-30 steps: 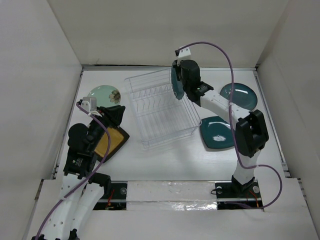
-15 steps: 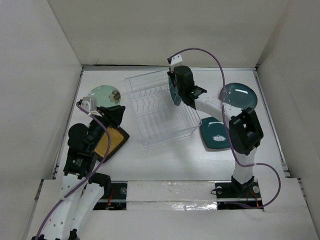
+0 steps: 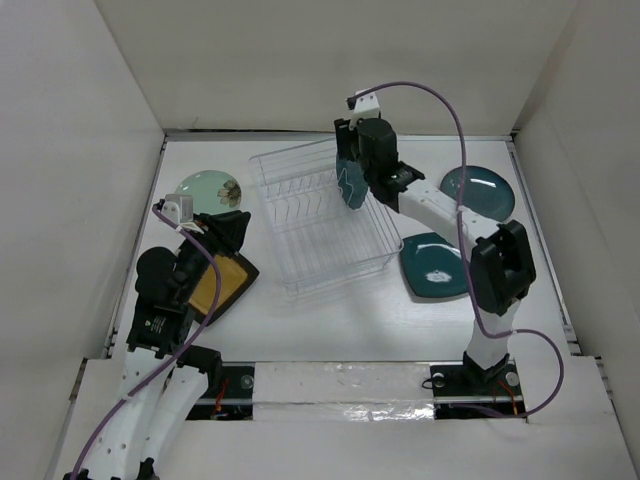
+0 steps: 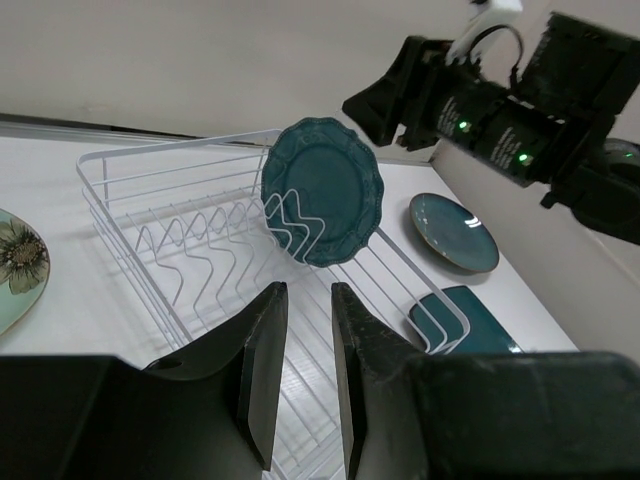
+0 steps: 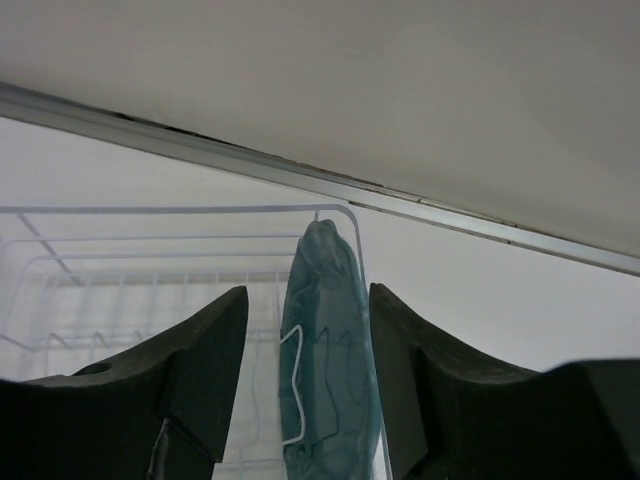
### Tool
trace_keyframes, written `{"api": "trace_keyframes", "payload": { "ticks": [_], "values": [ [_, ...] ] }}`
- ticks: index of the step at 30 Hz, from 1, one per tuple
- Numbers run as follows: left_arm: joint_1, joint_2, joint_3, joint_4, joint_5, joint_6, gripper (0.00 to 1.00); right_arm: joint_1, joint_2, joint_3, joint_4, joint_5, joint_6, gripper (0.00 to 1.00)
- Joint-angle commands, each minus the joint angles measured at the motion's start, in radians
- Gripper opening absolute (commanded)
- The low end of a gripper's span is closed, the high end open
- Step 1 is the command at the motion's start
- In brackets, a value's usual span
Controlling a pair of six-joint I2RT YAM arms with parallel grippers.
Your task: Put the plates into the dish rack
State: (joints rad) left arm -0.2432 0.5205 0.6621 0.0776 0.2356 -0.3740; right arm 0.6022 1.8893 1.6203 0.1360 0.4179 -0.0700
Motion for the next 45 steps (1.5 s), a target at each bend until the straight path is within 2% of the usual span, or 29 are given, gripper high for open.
{"api": "trace_keyframes", "payload": {
  "ticks": [1,3,5,6,7,9,10,12,14,16,17,18,19,21,22,24,26,31,34,41,44,45],
  "values": [
    [-0.005,-0.007,0.007,0.047,0.016,0.012,0.22,-0.039,-0.137,0.023,0.02,-0.08,0.119,0.6],
    [-0.005,-0.014,0.007,0.047,0.011,0.012,0.22,-0.058,-0.204,-0.029,0.028,-0.106,0.153,0.66],
    [-0.005,-0.01,0.011,0.045,0.005,0.01,0.22,-0.105,-0.257,-0.083,0.054,-0.136,0.211,0.66],
    [-0.005,-0.008,0.01,0.045,0.008,0.012,0.22,-0.126,-0.315,-0.15,0.066,-0.137,0.235,0.62],
    [-0.005,-0.011,0.007,0.047,0.017,0.009,0.22,-0.178,-0.346,-0.196,0.085,-0.122,0.286,0.51],
    [-0.005,-0.019,0.007,0.047,0.016,0.009,0.22,-0.249,-0.404,-0.337,0.145,-0.088,0.358,0.13],
    [-0.005,-0.022,0.007,0.045,0.011,0.009,0.22,-0.292,-0.45,-0.379,0.146,-0.079,0.445,0.0],
    [-0.005,-0.016,0.01,0.045,0.01,0.009,0.22,-0.441,-0.487,-0.465,0.145,-0.099,0.537,0.0],
    [-0.005,-0.014,0.007,0.05,0.025,0.006,0.22,-0.581,-0.53,-0.606,0.19,-0.186,0.668,0.0],
    [-0.005,-0.019,0.008,0.053,0.025,0.006,0.22,-0.655,-0.545,-0.727,0.22,-0.221,0.776,0.0],
    [-0.005,-0.017,0.008,0.051,0.022,0.006,0.22,-0.688,-0.552,-0.756,0.232,-0.223,0.8,0.04],
    [-0.005,-0.014,0.011,0.051,0.024,0.004,0.22,-0.743,-0.552,-0.783,0.231,-0.214,0.823,0.08],
    [-0.005,-0.01,0.01,0.05,0.028,0.004,0.22,-0.768,-0.55,-0.804,0.226,-0.184,0.869,0.21],
    [-0.005,-0.013,0.008,0.05,0.031,0.004,0.22,-0.833,-0.535,-0.868,0.235,-0.156,0.909,0.37],
    [-0.005,-0.017,0.008,0.05,0.03,0.004,0.22,-0.855,-0.523,-0.887,0.246,-0.151,0.939,0.49],
    [-0.005,-0.017,0.01,0.048,0.024,0.007,0.22,-0.896,-0.465,-0.91,0.261,-0.183,0.963,0.58],
    [-0.005,-0.011,0.013,0.048,0.031,0.007,0.22,-0.943,-0.418,-0.915,0.283,-0.238,0.993,0.61],
    [-0.005,-0.019,0.014,0.047,0.024,0.007,0.22,-0.972,-0.264,-0.91,0.344,-0.356,1.084,0.62],
    [-0.005,-0.019,0.011,0.045,0.027,0.009,0.22,-0.993,-0.211,-0.922,0.441,-0.474,1.142,0.59],
    [-0.005,-0.02,0.014,0.047,0.025,0.01,0.22,-0.993,-0.113,-0.863,0.445,-0.528,1.171,0.57],
    [-0.005,-0.013,0.016,0.045,0.019,0.01,0.22,-0.993,-0.046,-0.841,0.479,-0.58,1.205,0.52],
    [-0.005,-0.011,0.017,0.044,0.019,0.012,0.22,-0.993,-0.039,-0.835,0.476,-0.574,1.219,0.43]
  ]
}}
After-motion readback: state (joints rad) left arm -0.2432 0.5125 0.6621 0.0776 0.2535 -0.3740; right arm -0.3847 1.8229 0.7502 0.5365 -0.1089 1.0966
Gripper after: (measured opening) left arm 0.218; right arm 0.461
